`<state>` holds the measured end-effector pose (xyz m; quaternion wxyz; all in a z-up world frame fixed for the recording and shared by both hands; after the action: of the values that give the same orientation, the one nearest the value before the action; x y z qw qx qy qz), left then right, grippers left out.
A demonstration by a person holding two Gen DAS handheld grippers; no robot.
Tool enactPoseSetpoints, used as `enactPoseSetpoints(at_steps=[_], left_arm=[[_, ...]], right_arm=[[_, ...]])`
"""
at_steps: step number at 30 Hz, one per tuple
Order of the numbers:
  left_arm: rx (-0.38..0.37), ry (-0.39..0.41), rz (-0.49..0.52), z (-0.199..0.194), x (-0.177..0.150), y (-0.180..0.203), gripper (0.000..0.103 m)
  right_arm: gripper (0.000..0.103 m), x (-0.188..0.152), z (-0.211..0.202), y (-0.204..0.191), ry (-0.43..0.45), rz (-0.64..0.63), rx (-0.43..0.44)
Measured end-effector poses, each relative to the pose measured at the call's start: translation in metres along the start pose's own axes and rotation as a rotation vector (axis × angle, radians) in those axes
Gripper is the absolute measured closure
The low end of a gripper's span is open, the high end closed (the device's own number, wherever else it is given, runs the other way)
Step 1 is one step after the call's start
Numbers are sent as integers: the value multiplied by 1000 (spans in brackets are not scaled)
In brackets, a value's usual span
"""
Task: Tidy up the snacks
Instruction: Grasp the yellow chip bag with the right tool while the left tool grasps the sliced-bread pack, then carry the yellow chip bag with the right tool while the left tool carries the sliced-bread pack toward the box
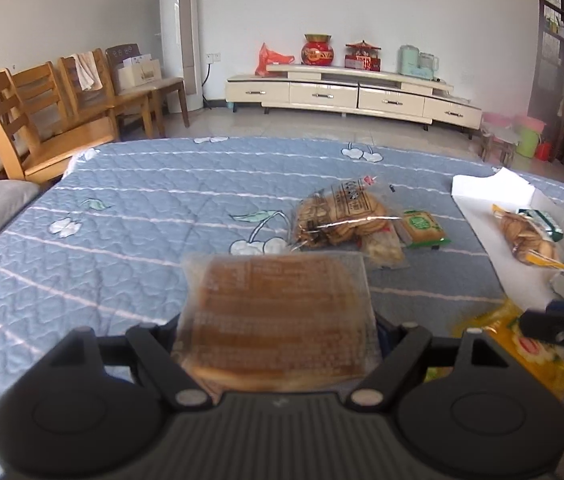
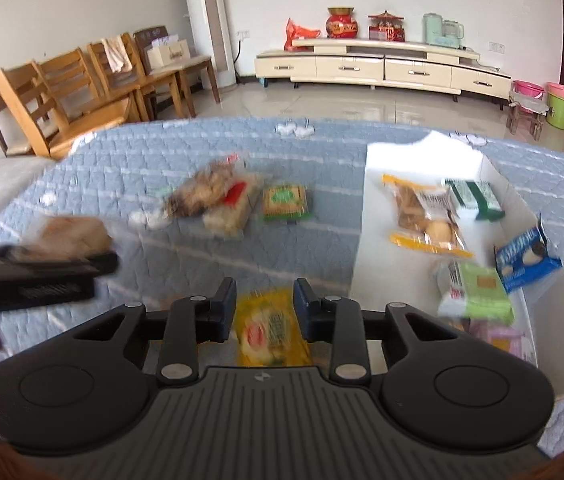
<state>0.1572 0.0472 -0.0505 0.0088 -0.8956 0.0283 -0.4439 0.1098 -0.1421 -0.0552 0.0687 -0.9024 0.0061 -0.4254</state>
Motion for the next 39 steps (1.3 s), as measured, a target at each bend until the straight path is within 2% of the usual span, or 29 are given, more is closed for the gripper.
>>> enactPoseSetpoints(at_steps=[1, 3, 6, 12, 14, 16, 22, 32, 39], left_arm=[[1, 2, -4, -5, -2, -1, 21], [-9, 2, -18, -12, -6, -3, 21], [-16, 8, -34, -20, -10, -4, 21], [-13, 6, -47, -20, -14, -9, 21], [-10, 7, -54, -21, -14, -11, 21], [-9, 9, -58, -23, -14, -13, 21], [-12, 24, -57, -30, -11, -9, 21], [-38, 83, -40, -64, 5, 12, 21], [-55, 104, -25, -82, 11, 29, 21]], right_arm=[[38, -6, -1, 3, -7, 12, -8], [28, -18, -3, 12, -23, 38, -19], [0, -31, -7, 16, -42, 51, -17], [0, -29, 11, -5, -66, -26, 30], [15, -29, 23, -10, -100, -60, 29], [51, -31, 31, -9, -125, -87, -3], [53, -28, 18, -7, -72, -108, -21], [53, 3, -47, 8, 55, -74, -34], [53, 9, -88, 17, 109, -53, -54]])
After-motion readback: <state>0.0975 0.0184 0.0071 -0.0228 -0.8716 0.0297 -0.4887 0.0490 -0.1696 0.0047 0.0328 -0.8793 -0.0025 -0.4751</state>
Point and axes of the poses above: each gripper's, at about its wrist camera, not at the fingertips, and z roughly the way its jaws point, y to its right, x to its top, the point moved 9 cm from there along z, roughly the way its jaws point, and after that the axes turned 3 degrees about x, right-handed, at the moved point
